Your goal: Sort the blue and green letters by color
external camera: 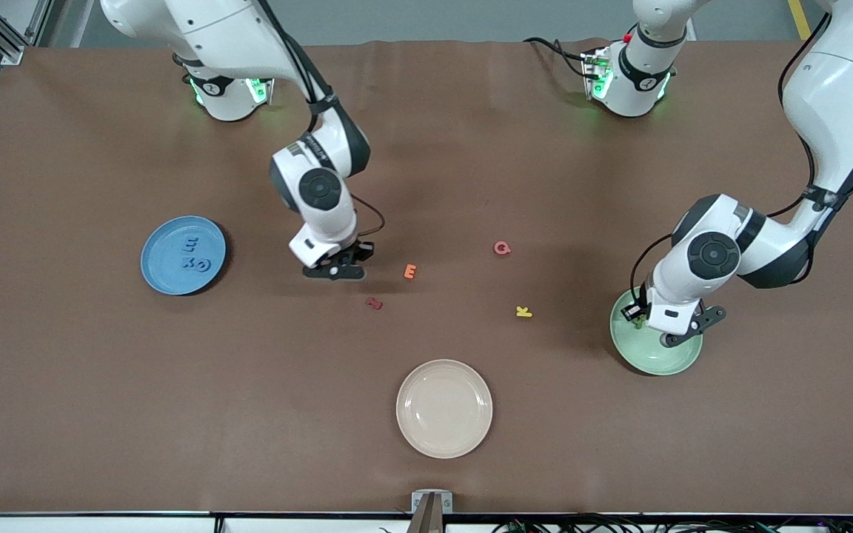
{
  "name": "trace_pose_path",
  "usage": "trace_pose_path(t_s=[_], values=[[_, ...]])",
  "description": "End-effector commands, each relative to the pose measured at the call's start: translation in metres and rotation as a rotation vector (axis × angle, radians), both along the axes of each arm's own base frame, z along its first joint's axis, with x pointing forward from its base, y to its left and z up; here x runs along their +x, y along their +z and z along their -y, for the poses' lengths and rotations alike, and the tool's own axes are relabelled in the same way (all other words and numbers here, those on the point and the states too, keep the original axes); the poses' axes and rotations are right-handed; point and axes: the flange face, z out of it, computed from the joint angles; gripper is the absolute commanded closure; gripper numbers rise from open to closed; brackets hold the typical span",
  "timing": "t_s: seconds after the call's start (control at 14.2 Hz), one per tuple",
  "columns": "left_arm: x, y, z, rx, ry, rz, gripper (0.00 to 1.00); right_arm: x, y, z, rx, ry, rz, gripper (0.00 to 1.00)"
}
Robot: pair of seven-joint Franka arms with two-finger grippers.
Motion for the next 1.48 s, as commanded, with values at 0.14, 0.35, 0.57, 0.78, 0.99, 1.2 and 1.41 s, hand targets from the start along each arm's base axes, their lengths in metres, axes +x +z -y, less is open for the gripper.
trace_pose_path(t_s=[0.14,0.35,0.57,0.78,0.99,1.2,1.41], values=[[0.001,-0.005,-0.005,-0.007,-0.018,0.020,0.98,0.028,0.050,0.146,0.033,0.145,-0.086,1.00],[0.001,-0.007,-0.005,-0.012,-0.018,0.022,0.95,0.018,0.063,0.231,0.074,0.242,-0.105,1.00],[0.001,-0.006,-0.005,-0.012,-0.016,0.023,0.36,-0.009,0.061,0.280,0.099,0.255,-0.126,1.00],[-0.001,-0.007,-0.014,-0.003,-0.008,0.017,0.00,-0.029,0.058,0.306,0.113,0.223,-0.145,0.98],[0.003,0.004,-0.013,0.002,-0.020,0.033,0.00,-0.035,0.057,0.319,0.120,0.191,-0.169,0.01],[0.008,0.029,-0.003,0.024,-0.067,0.050,0.00,-0.037,0.059,0.324,0.125,0.177,-0.185,0.00],[0.020,0.076,0.016,0.067,-0.103,0.020,0.00,-0.032,0.065,0.321,0.124,0.176,-0.173,0.00]])
